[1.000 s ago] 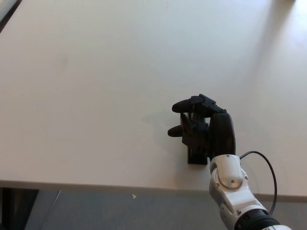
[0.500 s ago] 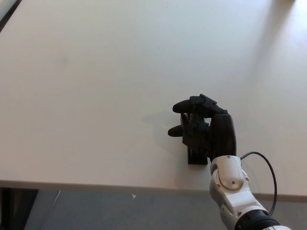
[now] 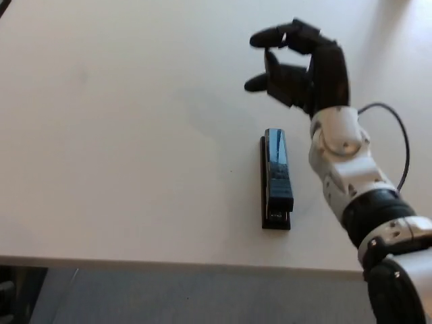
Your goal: The robot uses its right hand to press on the stapler that is in the middle of the desk
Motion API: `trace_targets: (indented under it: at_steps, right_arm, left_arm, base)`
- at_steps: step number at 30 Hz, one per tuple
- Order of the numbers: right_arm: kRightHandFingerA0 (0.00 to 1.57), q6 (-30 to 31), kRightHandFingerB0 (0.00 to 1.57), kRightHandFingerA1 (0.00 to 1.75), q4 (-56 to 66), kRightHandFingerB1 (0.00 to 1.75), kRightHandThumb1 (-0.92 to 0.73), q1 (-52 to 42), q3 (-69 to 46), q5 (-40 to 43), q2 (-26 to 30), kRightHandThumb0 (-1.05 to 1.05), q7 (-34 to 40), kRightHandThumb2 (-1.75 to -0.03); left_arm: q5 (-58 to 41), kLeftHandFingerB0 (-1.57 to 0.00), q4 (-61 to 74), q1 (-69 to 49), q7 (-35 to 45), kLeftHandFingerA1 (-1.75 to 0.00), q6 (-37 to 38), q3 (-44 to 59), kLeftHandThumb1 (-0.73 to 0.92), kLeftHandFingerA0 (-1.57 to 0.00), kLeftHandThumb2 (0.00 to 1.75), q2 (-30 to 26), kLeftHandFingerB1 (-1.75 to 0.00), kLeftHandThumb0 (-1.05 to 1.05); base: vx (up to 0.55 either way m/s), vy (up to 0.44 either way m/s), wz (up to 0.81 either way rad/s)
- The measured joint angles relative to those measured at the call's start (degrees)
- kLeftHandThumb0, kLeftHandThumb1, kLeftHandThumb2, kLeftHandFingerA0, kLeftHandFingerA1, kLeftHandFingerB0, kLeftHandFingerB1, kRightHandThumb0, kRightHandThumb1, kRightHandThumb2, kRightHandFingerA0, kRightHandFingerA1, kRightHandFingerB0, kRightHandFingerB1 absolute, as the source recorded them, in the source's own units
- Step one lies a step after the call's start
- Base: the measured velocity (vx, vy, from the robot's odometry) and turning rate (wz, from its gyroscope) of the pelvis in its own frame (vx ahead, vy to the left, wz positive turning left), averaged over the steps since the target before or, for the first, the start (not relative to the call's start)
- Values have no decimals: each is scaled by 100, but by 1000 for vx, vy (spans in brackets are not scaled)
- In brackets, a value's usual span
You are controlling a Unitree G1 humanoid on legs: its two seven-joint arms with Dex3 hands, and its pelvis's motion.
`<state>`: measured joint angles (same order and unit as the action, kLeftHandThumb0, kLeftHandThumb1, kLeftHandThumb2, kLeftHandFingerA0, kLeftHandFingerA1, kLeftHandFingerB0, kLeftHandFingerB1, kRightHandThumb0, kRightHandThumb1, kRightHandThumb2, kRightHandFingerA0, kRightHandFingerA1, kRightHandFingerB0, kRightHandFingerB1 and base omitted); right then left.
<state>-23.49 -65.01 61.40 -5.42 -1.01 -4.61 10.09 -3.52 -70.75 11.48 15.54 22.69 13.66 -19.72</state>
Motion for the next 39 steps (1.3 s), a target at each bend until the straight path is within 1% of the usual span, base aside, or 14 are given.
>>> trace_targets:
  at_steps: [3, 5, 7, 8, 15, 17, 19, 20, 23, 24, 25, 36, 37, 39]
  right_arm:
    - [125, 128, 67, 69, 173, 116, -80, 231, -145, 99, 218, -22, -157, -66]
    - [126, 208, 68, 69, 271, 123, -80, 262, -238, 153, 394, -12, -255, -71]
    - [125, 296, 73, 73, 298, 112, -79, 278, -318, 179, 585, -7, -327, -73]
    - [125, 345, 71, 75, 328, 113, -81, 283, -375, 198, 720, -10, -372, -70]
    - [122, 492, 70, 81, 968, 117, -79, 123, -685, 273, 1892, -11, -619, -74]
    - [122, 502, 68, 75, 1005, 109, -81, 25, -841, 325, 2237, -6, -699, -74]
    - [121, 509, 67, 74, 906, 117, -80, -71, -1032, 387, 2612, 5, -793, -79]
    - [120, 509, 68, 75, 838, 120, -78, -117, -1136, 416, 2800, 0, -843, -78]
    - [127, 508, 77, 73, 685, 122, -62, -315, -1436, 498, 3350, -16, -945, -87]
    - [122, 508, 71, 79, 654, 126, -67, -379, -1518, 518, 3493, -13, -962, -84]
    - [121, 507, 71, 85, 606, 125, -63, -469, -1631, 554, 3685, -7, -989, -93]
    - [106, 557, 73, 83, 216, 90, -80, -2171, -2881, 845, 5240, -10, -866, -61]
    - [106, 554, 75, 82, 182, 88, -79, -2417, -2986, 860, 5256, -10, -831, -63]
    - [114, 549, 70, 73, 123, 93, -81, -2711, -3094, 877, 5256, -13, -806, -62]
  left_arm:
    - [-2, -12, -8, 58, -25, -31, -35, 26, 92, -13, 69, -40, -24, -72]
    - [-4, -9, -19, 66, -36, -42, -74, 48, 75, -3, 108, -44, -35, -72]
    - [-3, -10, -25, 85, -40, -42, -90, 52, 76, -6, 107, -48, -34, -75]
    - [-4, -12, -27, 98, -41, -31, -107, 56, 92, -13, 72, -53, -23, -75]
    - [-4, -9, -36, 136, -42, -42, -207, 68, 74, -3, 107, -73, -35, -71]
    - [-4, -12, -35, 138, -42, -30, -223, 68, 92, -11, 71, -78, -24, -70]
    - [-3, -9, -34, 139, -43, -42, -225, 68, 75, -4, 107, -78, -36, -70]
    - [-1, -13, -34, 142, -45, -32, -225, 63, 92, -12, 72, -78, -23, -73]
    - [0, -12, -32, 146, -45, -31, -225, 63, 92, -12, 72, -83, -23, -73]
    - [0, -9, -33, 146, -45, -42, -226, 64, 75, -3, 107, -86, -35, -69]
    - [0, -12, -33, 148, -45, -31, -226, 64, 92, -12, 71, -92, -22, -74]
    - [3, -11, -71, 170, -54, -31, -230, 60, 92, -12, 71, -195, -22, -73]
    - [4, -10, -74, 170, -54, -41, -230, 54, 76, -4, 106, -194, -31, -74]
    - [5, -9, -75, 169, -54, -32, -229, 48, 91, -12, 73, -194, -21, -73]
  base:
    - [0, 0, 0]
    - [0, 0, 0]
    - [0, 0, 0]
    - [0, 0, 0]
    - [0, 0, 0]
    - [0, 0, 0]
    - [0, 0, 0]
    - [0, 0, 0]
    - [0, 0, 0]
    - [0, 0, 0]
    - [0, 0, 0]
    - [0, 0, 0]
    - [0, 0, 0]
    - [0, 0, 0]
